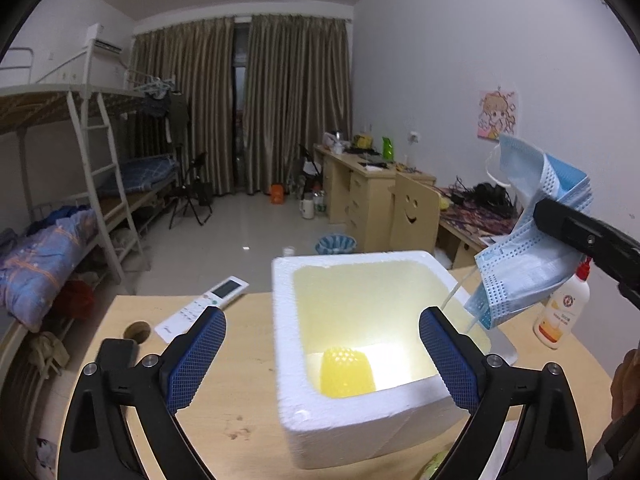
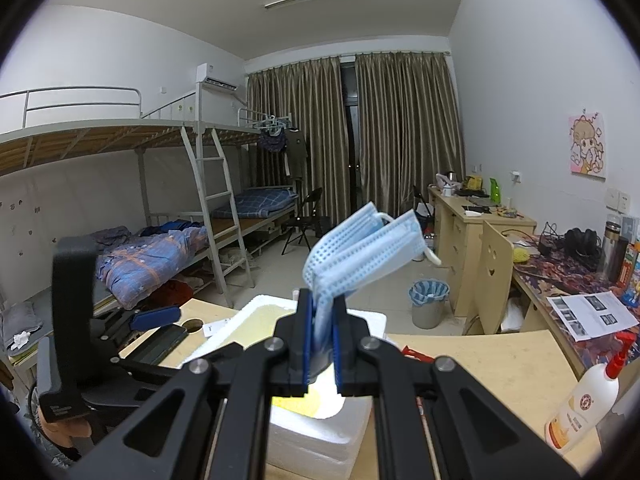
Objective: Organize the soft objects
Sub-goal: 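Lower the mask into the box and open the right gripper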
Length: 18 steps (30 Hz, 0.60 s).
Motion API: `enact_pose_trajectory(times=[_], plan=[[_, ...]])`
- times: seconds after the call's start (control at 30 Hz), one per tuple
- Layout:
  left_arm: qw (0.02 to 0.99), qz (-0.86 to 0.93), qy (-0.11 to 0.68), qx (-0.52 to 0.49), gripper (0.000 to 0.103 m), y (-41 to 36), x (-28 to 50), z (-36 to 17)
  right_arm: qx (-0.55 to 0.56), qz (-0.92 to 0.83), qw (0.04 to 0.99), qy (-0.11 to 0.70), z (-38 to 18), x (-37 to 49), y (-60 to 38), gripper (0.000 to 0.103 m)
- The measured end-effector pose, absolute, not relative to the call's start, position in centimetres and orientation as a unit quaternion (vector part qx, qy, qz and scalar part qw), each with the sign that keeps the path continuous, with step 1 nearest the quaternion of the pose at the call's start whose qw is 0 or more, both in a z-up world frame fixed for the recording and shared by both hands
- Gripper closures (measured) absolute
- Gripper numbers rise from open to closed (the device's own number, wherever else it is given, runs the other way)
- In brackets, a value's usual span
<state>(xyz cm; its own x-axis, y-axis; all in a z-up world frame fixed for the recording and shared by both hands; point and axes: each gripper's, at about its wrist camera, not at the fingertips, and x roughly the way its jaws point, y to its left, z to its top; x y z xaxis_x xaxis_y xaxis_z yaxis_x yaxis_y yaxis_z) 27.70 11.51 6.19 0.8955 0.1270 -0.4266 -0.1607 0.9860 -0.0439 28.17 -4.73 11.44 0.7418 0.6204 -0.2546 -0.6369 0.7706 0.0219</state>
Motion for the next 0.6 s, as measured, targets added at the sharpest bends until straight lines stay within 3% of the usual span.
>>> enact_pose_trajectory(times=[0.6], plan=[[0.976, 0.097, 0.185, -0.059, 0.002, 15.4, 24.5, 6.3, -0.049, 0.353, 0.919, 0.166, 9.3, 30.0, -1.0, 0.092]])
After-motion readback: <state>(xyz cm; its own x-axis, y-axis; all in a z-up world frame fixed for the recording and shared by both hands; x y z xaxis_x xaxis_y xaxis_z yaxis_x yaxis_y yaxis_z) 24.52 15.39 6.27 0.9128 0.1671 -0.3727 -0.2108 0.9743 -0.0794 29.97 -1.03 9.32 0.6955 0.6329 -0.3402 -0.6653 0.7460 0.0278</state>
